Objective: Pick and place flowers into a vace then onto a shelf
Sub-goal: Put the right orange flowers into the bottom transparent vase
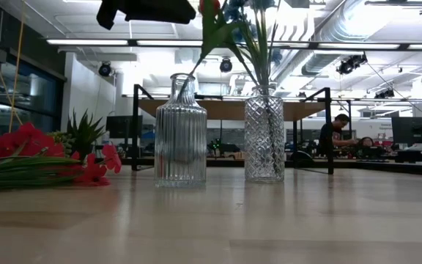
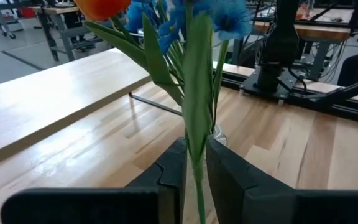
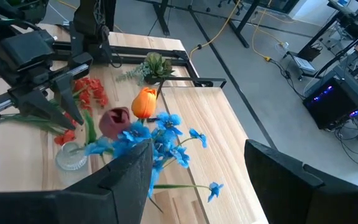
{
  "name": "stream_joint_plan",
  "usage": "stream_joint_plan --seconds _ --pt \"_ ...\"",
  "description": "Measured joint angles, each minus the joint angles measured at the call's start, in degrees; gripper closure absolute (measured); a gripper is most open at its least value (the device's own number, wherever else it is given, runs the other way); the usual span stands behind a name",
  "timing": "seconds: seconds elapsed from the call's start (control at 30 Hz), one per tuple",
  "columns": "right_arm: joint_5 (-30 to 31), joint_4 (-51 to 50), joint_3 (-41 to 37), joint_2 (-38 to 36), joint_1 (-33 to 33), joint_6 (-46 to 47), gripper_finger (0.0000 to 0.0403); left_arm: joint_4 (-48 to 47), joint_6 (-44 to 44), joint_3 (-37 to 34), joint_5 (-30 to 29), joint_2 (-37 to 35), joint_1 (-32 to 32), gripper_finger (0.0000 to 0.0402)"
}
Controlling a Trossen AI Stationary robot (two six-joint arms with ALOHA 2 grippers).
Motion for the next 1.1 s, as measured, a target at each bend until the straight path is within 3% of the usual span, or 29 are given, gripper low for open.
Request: stream_joint_plan --seconds 0.57,1.1 --pt "-1.1 0.0 0.0 0.0 0.0 0.0 0.0158 -2.3 0.9 0.0 0.1 0.0 -0.3 0.0305" --pt "-1.1 0.2 0.0 0.0 0.0 0.4 0.0158 -11.6 -5.5 0.0 -1.0 -0.5 -0.4 0.0304"
